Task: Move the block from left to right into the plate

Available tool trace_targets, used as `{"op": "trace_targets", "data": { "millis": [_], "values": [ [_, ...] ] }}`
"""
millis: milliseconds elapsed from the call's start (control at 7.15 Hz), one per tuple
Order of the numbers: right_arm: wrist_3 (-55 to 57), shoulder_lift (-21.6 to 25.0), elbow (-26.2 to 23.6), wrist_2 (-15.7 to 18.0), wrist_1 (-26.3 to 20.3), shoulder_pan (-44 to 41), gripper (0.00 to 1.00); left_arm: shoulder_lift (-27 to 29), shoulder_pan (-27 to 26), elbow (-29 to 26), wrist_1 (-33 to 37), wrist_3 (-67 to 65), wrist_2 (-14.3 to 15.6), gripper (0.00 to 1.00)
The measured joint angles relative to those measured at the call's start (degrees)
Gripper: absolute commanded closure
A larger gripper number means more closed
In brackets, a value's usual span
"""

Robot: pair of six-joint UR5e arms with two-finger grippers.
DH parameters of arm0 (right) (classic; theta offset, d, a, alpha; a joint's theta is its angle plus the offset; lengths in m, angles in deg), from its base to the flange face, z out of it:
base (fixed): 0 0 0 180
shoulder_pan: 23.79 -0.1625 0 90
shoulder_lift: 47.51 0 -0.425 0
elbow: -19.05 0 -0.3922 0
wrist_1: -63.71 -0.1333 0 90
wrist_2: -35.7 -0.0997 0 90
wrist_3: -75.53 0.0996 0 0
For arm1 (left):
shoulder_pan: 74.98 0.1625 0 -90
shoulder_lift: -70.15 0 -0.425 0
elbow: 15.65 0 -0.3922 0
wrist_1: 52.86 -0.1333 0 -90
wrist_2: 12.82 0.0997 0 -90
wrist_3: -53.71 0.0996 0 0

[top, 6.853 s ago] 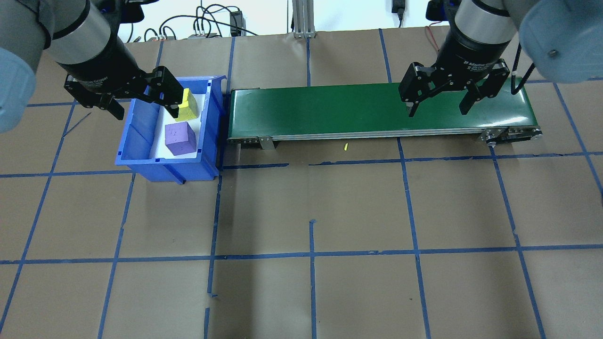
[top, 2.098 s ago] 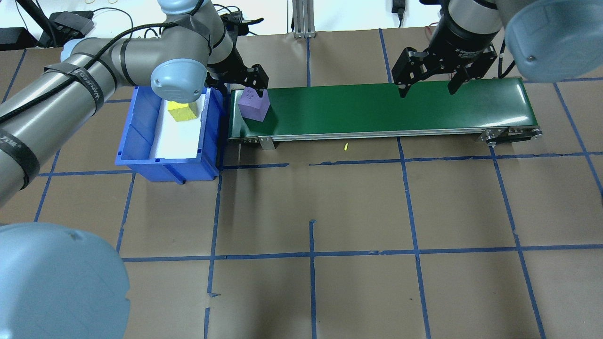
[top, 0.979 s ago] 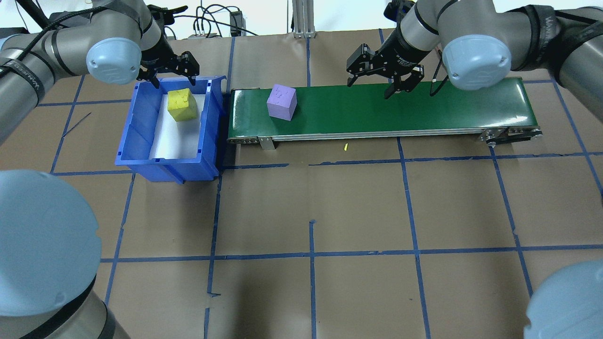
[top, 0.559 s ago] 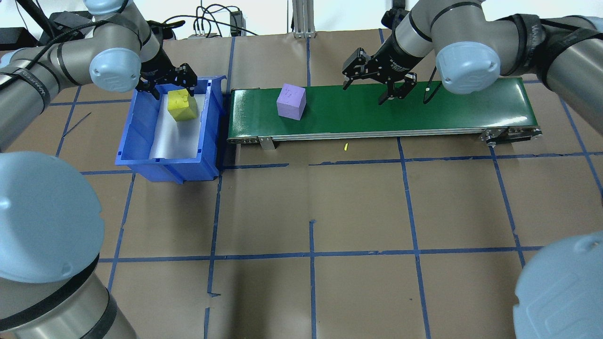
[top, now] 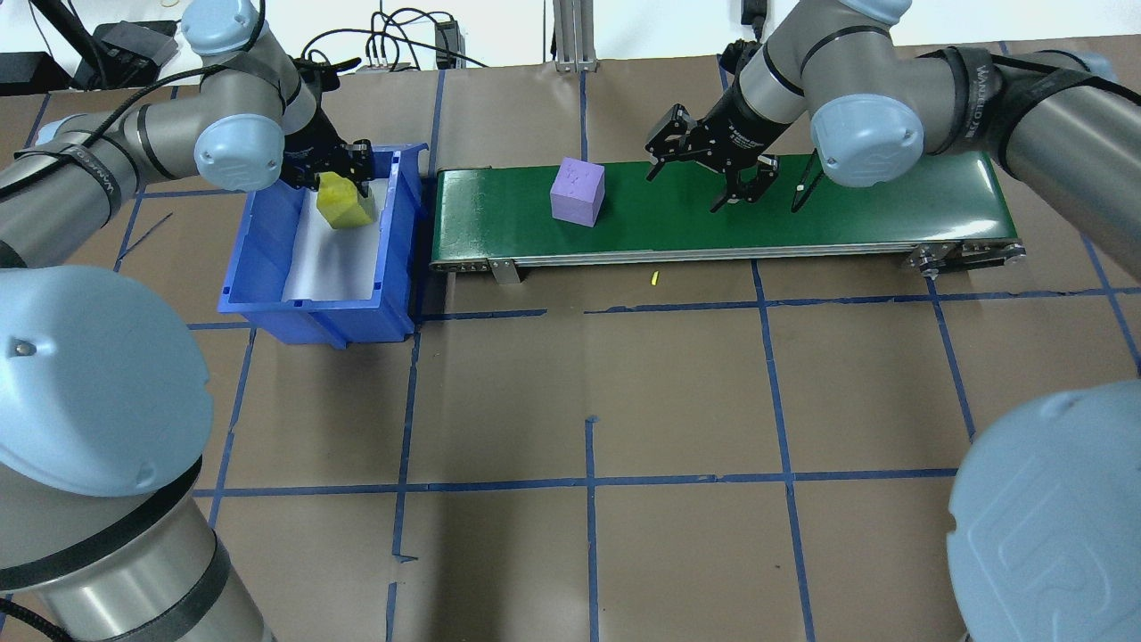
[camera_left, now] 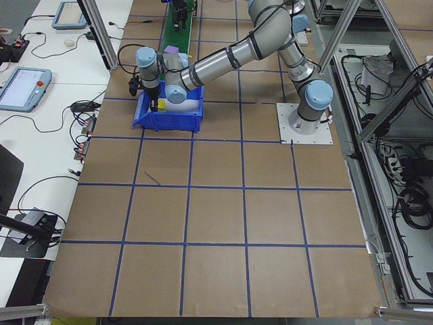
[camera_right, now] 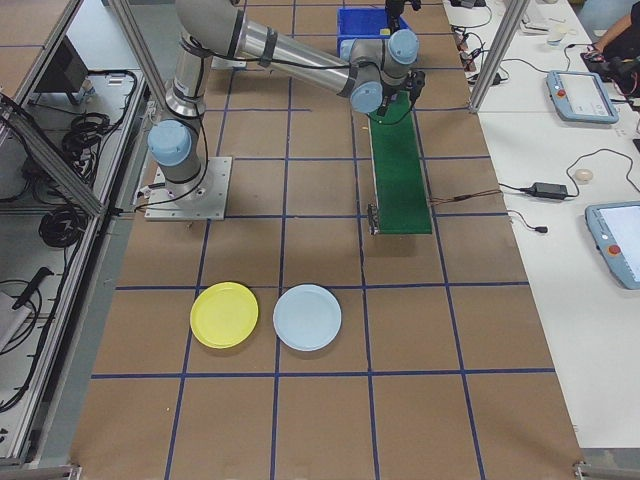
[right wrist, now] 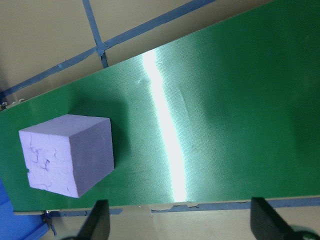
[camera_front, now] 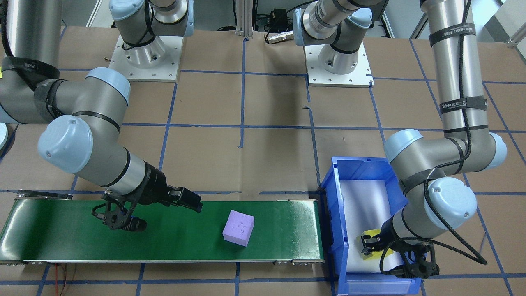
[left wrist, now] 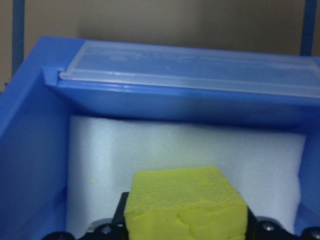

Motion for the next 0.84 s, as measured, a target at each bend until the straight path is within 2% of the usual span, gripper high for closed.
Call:
{"op": "trace_targets", "data": {
  "millis": [140,559,839],
  "values": [
    [0.09,-0.27,0.18,-0.02,0.67,0.00,0.00,-1.68,-0.03,-0.05,1.62,-0.06,0.05,0.62],
    [0.56,-1.06,0.44,-0.79,2.30,0.00,0.00,-11.05,-0.63,-0.03,12.71,-0.16,0.10,0.61],
    [1.79,-2.07,0.45,-1.76,4.03,-0.02,0.00,-15.62,-3.39,0.12,17.75,-0.87,0.57,0.61]
  ]
}}
